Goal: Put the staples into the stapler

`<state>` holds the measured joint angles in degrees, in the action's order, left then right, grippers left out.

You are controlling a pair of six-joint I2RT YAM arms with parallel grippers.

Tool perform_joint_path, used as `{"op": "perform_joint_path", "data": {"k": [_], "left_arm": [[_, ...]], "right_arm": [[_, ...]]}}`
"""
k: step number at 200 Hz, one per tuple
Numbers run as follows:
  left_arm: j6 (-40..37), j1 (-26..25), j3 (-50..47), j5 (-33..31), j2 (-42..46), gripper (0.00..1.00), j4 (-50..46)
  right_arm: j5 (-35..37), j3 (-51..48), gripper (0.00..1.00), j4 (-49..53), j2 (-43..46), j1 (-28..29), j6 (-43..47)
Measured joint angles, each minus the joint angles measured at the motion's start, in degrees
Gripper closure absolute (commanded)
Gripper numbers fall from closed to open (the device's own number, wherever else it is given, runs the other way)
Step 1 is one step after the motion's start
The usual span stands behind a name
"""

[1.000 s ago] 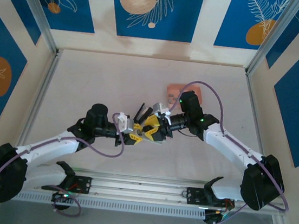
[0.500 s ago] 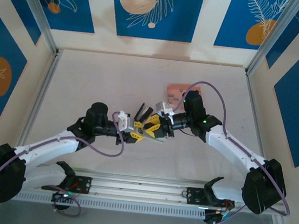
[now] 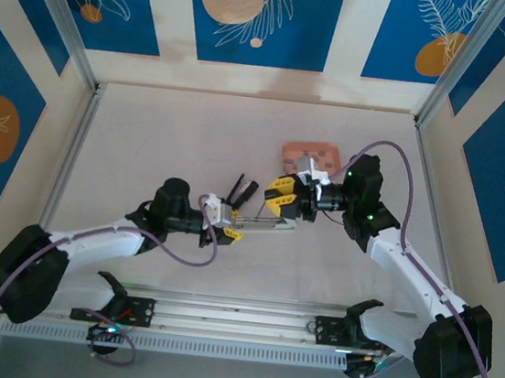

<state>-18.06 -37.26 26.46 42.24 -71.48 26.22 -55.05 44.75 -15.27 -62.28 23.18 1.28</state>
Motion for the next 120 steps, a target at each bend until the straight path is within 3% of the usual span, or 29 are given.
{"op": "perform_joint_path", "data": {"k": [66,120], "left_arm": [[3.5,-1.7,0.2,-1.9,-12.9,0.94,10.0],[12.4,-5.0,3.3,-3.1,-24.9,0.8,22.8]], "right_arm": [[6.9,-3.7,1.0,-20.7,1.0,-0.6,-17.5],[17.2,-5.6,1.0,-29.1,1.1,1.4,-23.2]]}}
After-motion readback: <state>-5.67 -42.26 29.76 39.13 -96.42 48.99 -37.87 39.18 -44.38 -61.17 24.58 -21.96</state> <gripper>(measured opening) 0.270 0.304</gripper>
